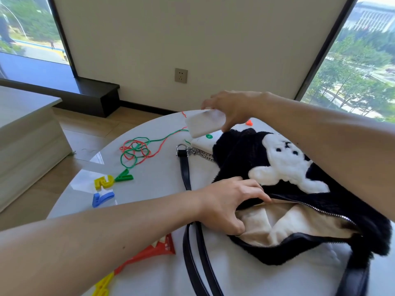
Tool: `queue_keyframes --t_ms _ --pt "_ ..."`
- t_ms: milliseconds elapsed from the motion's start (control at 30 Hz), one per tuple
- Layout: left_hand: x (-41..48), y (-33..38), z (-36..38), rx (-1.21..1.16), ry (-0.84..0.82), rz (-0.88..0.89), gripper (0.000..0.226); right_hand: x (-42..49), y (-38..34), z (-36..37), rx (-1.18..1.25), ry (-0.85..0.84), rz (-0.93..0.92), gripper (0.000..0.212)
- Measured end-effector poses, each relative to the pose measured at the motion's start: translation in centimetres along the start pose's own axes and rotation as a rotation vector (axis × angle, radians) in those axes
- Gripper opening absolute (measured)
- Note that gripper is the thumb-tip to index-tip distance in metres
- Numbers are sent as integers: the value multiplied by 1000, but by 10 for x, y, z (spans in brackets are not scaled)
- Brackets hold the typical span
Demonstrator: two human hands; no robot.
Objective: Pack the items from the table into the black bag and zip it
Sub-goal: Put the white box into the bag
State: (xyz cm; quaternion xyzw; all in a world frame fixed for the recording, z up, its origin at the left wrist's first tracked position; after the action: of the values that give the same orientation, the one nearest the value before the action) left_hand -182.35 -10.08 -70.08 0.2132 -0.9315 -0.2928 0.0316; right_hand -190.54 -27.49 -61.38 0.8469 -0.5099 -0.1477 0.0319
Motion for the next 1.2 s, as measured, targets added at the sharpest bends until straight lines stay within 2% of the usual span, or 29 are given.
queue_keyframes --t_ms 100,300,500,700,900,1067,1200 --pt "0 -1 0 0 8 8 74 12 -10 2 -144 -64 -38 79" --pt "0 -1 1 3 15 29 73 29 -26 20 -266 -160 -135 82" --pt "0 -3 0 -11 21 41 73 33 -24 34 -266 -180 -191 74" --pt "0 -3 1 -17 21 50 73 38 -20 48 -247 -289 -141 85" --pt "0 -3 1 -16 26 49 73 37 -18 47 -312 -254 -137 70" --pt "0 -2 2 10 29 40 72 32 -21 14 -364 -39 -71 72" --pt "1 -1 1 39 47 37 72 5 -22 -34 -289 93 57 74"
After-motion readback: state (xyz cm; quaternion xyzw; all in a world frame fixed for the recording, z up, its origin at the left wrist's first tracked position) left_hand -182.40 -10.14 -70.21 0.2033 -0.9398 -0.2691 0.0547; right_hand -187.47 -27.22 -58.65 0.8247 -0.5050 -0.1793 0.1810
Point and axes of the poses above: each hand's wrist, its own x-axis towards the middle knuckle, its own z-axis out of the palm, y = z × x, the point moved 6 cm from there along x, towards the middle knuckle, and after that the axes turned 11 degrees about -z, right-handed, at the moved point
